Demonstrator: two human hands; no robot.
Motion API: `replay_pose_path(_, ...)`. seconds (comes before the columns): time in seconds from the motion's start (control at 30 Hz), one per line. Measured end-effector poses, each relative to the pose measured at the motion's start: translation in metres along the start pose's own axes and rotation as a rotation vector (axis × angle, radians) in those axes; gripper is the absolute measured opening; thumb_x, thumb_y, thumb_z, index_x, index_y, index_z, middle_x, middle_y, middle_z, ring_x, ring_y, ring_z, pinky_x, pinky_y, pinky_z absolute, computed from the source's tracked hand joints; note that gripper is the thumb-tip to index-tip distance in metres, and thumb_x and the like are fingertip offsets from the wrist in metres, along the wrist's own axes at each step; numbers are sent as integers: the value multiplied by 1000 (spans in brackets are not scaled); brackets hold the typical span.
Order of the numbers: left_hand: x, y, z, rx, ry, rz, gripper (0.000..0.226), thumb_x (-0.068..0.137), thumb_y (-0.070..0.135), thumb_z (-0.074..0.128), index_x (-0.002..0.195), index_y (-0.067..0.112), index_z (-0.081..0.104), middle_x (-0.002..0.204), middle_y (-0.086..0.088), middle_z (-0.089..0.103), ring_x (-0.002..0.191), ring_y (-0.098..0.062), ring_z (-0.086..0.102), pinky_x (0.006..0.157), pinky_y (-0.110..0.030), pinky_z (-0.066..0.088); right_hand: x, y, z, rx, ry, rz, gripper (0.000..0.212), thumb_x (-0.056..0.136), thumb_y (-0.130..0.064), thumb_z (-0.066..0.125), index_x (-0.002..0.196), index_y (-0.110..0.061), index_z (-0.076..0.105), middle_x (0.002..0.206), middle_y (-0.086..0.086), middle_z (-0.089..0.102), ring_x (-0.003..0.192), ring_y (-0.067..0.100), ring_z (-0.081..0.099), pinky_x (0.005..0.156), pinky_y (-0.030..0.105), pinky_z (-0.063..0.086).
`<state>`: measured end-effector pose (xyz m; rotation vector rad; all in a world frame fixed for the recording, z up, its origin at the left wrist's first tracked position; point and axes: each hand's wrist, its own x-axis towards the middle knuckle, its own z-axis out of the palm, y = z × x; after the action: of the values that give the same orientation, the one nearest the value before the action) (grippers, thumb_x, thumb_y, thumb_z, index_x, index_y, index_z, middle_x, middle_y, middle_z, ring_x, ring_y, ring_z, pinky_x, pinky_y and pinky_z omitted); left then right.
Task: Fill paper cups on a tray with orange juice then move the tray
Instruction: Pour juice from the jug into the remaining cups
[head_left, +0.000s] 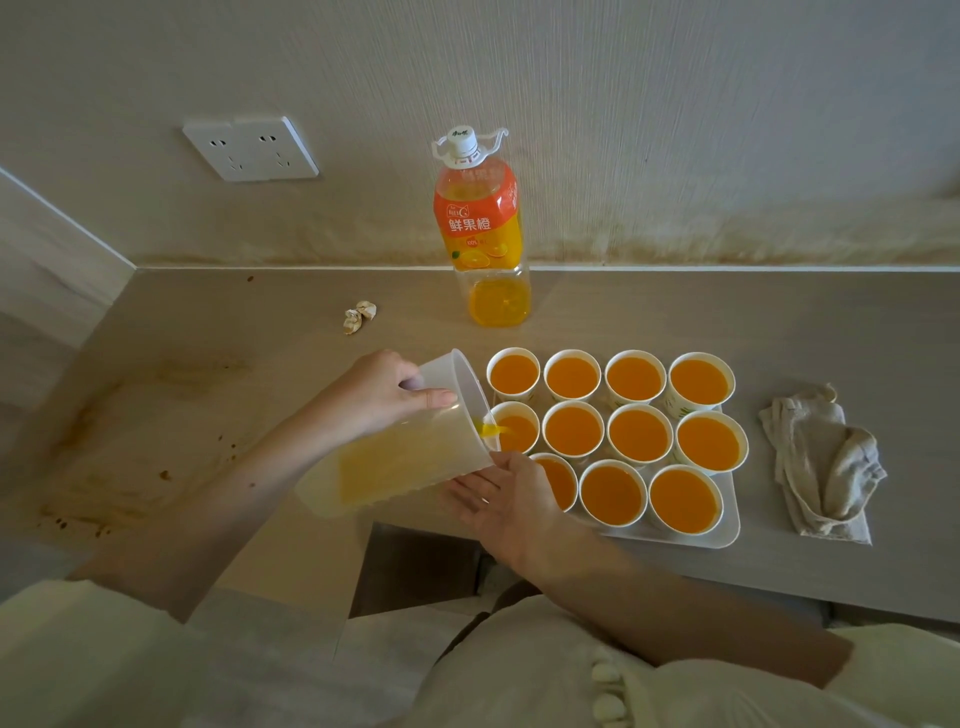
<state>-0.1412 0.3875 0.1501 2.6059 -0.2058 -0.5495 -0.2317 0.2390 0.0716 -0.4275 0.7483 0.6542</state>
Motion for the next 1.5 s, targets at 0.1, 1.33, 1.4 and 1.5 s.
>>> replay_pose_path(0.1, 1, 0, -1, 5, -8, -14, 53, 82, 42, 69, 53, 16, 34, 51, 3, 29, 46, -12, 26, 50, -27, 22, 0, 0, 1, 13, 5, 2, 23, 101, -19, 44, 115, -6, 56, 119, 17, 64, 118, 35, 57, 108, 50, 40)
replay_pose_path(1.33, 1, 1, -2, 52, -24, 11, 55, 82, 46, 67, 53, 16, 31, 53, 0, 28, 49, -16, 25, 50, -27, 20, -2, 4, 3, 11, 6, -3, 25, 103, -23, 41, 115, -7, 56, 118, 16, 64, 116, 35, 57, 109, 50, 40)
replay_pose_path(1.4, 1, 1, -2, 49, -23, 9, 56, 82, 46, 68, 52, 17, 30, 53, 1, 27, 49, -16, 24, 51, -28, 20, -2, 4, 4, 6, 5, -1, 25, 103, -23, 42, 115, -7, 56, 117, 16, 64, 116, 35, 57, 108, 50, 40)
replay_pose_path(1.5, 1, 0, -3, 48, -23, 14, 56, 82, 46, 68, 53, 17, 30, 53, 1, 26, 50, -16, 24, 52, -28, 20, -2, 4, 5, 4, 10, 0, 24, 102, -23, 42, 114, -8, 56, 117, 16, 64, 117, 35, 57, 108, 50, 41)
